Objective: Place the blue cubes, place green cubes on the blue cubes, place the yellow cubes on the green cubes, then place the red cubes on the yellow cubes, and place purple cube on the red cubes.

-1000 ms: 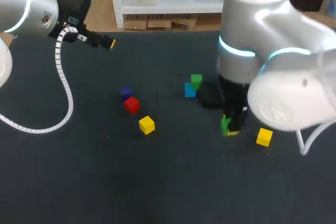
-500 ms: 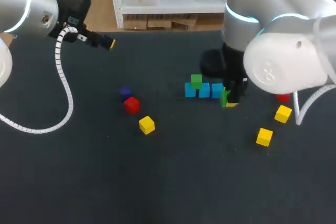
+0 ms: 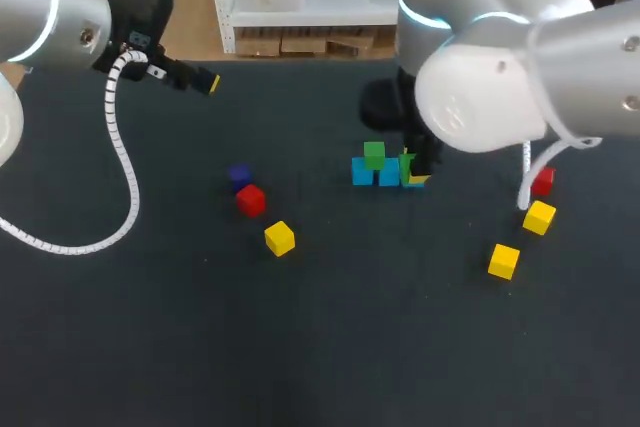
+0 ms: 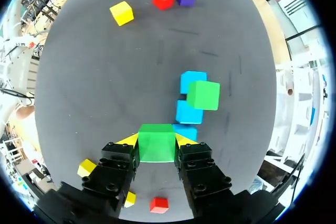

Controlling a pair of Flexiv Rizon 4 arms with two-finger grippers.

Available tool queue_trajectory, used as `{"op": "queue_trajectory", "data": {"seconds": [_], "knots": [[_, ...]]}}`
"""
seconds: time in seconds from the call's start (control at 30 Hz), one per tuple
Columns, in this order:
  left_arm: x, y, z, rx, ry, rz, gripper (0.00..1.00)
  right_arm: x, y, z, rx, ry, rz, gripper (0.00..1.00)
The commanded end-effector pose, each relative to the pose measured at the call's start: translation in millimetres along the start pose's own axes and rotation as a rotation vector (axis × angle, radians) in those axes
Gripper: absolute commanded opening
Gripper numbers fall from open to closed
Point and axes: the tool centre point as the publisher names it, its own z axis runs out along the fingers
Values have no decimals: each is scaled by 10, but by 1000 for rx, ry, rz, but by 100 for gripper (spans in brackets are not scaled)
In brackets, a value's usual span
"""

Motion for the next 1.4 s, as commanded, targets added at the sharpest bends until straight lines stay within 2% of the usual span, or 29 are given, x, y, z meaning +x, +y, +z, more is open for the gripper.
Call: {"op": "queue_trajectory", "data": {"seconds": [0.03, 0.3, 1.4], "knots": [[5, 13, -2, 6, -2, 2, 100, -16, -121, 36, -35, 7, 8, 0], [5, 13, -2, 6, -2, 2, 100, 35, -217, 97, -46, -12, 56, 0], [5, 13, -2, 6, -2, 2, 100, -27, -425, 251, -50, -23, 50, 0]]}}
